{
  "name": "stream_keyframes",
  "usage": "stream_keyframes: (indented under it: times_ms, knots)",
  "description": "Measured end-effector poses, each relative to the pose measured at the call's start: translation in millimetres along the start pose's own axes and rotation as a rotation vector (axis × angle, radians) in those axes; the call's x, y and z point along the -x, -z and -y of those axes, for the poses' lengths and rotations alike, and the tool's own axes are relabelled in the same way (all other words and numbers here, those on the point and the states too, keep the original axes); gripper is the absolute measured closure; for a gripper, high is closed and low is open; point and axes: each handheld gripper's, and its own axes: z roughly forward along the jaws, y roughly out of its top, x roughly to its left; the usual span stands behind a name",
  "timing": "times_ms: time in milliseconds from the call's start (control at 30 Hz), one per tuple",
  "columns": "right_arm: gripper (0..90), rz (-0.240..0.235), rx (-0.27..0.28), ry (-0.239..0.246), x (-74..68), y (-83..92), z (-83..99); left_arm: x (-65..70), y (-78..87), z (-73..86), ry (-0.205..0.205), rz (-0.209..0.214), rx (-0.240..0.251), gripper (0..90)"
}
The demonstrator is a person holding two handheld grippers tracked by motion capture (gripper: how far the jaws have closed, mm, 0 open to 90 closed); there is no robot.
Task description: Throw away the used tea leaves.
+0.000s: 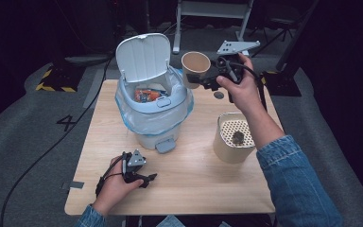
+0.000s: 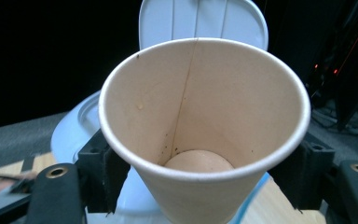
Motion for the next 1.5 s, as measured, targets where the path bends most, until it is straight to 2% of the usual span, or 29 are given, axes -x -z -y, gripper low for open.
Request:
stream_keyframes:
  times_ms: [167,200,333,500,733,767,1000,1033,1067,1100,1133,1167,1200,1267,1300,1433,1500]
  knots:
    - [28.2,-0.004,0.034,0.008,-8.2,-24.2,-2.3,-0.1,0.0,0.0,0.000,0.000,0.000,21.5]
    - [28.2,-0.004,0.034,0.008,-8.2,-24.2,-2.3,0.0,0.0,0.0,0.000,0.000,0.000,21.5]
    - [28.3,-0.021,0.037,-0.013,-12.3,-38.5,-2.3,0.0,0.0,0.0,0.000,-0.001,0.000,21.5]
    - [28.2,-0.014,0.020,-0.020,-17.1,-56.2,-1.5,0.0,0.0,0.0,0.000,0.000,0.000,21.5]
    - [28.0,-0.022,-0.010,-0.020,-22.1,-70.3,0.2,0.0,0.0,0.0,-0.001,0.000,0.000,21.5]
    - [28.1,-0.017,-0.033,-0.002,-24.5,-74.6,1.2,-0.1,0.0,0.0,-0.001,0.000,0.000,21.5]
    - [27.3,-0.032,-0.064,0.009,-31.2,-85.3,4.2,-0.2,-0.2,-0.1,-0.003,0.001,0.000,21.5]
    - [25.6,-0.043,-0.071,0.012,-31.6,-87.2,5.0,-0.2,-0.2,-0.1,-0.002,0.001,0.001,21.5]
    - [19.3,-0.060,-0.077,0.025,-32.2,-89.7,6.4,-0.2,-0.2,-0.2,-0.002,0.001,0.000,21.5]
    - [13.6,-0.054,-0.076,0.047,-33.0,-91.4,7.2,-0.2,-0.2,-0.1,-0.003,0.001,0.001,21.5]
    - [16.2,-0.039,-0.090,0.061,-34.4,-92.8,7.5,-0.2,-0.2,-0.1,-0.003,0.001,0.001,21.5]
    - [18.1,-0.019,-0.095,0.069,-35.7,-93.4,7.4,-0.3,-0.2,-0.2,-0.003,0.001,0.000,21.5]
    - [15.6,-0.005,-0.082,0.074,-36.9,-93.3,7.2,-0.3,-0.2,-0.1,-0.003,0.001,0.001,21.5]
    - [16.0,-0.005,-0.066,0.079,-37.6,-90.4,5.6,-0.3,-0.2,-0.1,-0.003,0.001,0.001,21.5]
    - [15.8,0.013,-0.050,0.082,-38.1,-85.3,3.2,-0.3,-0.2,-0.1,-0.003,0.001,0.000,21.5]
    - [15.8,0.001,-0.046,0.100,-38.7,-76.2,0.2,-0.3,-0.2,-0.2,-0.002,0.001,0.000,21.5]
    - [16.1,0.011,-0.037,0.104,-39.1,-63.1,-3.1,-0.3,-0.1,-0.2,-0.002,0.002,0.000,21.5]
